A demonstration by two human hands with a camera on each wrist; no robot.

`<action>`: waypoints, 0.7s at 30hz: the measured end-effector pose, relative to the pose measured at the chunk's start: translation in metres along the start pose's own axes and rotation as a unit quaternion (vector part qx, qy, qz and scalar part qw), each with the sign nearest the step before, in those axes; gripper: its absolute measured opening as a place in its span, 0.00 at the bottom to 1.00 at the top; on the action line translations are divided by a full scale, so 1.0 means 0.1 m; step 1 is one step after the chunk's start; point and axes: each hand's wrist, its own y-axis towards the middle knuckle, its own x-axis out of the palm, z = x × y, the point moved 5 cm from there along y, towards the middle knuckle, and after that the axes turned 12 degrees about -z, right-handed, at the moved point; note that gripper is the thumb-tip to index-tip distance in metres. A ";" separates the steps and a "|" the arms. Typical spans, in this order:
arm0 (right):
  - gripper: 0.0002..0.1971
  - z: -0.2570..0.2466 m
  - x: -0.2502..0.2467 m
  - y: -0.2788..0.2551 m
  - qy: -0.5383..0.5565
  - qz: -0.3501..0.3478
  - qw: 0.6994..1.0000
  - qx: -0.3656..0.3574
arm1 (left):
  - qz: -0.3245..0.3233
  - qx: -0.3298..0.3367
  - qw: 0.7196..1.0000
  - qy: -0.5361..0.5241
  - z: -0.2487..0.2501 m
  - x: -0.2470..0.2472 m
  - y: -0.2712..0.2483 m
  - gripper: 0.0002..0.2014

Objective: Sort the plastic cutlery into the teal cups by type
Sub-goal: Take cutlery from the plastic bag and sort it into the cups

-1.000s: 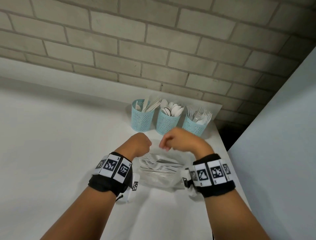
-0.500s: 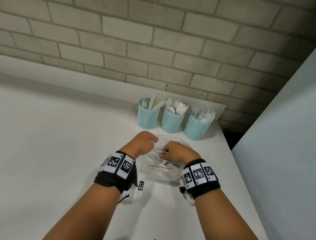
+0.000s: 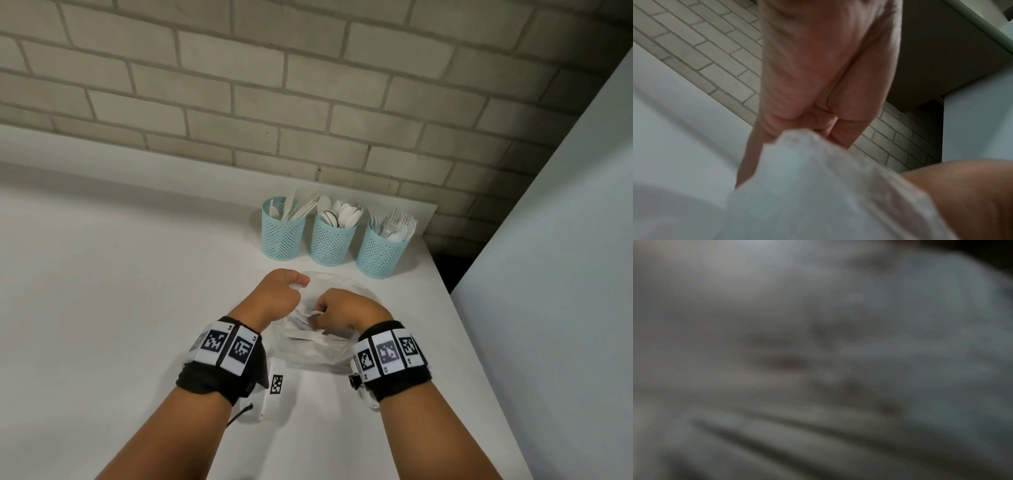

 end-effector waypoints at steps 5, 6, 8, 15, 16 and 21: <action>0.16 -0.12 0.04 0.04 -0.029 0.009 1.000 0.009 | -0.005 0.012 1.000 0.007 0.03 0.02 -0.02 0.25; 0.19 -0.12 0.05 0.05 -0.039 0.009 0.999 0.013 | -0.004 0.013 1.000 0.008 0.03 0.02 -0.02 0.25; 0.21 -0.14 0.05 0.05 -0.057 0.007 0.998 0.014 | -0.001 0.013 1.000 0.008 0.03 0.01 -0.04 0.24; 0.20 -0.14 0.04 0.03 -0.072 0.006 0.997 0.007 | 0.009 0.015 1.000 -0.014 0.02 0.01 -0.07 0.24; 0.20 -0.15 0.05 0.03 -0.075 0.008 0.997 0.005 | 0.010 0.014 1.000 -0.017 0.02 0.01 -0.07 0.24; 0.10 -0.19 0.06 0.00 -0.093 0.043 0.994 -0.025 | 0.028 0.013 0.999 -0.026 0.02 -0.03 -0.10 0.25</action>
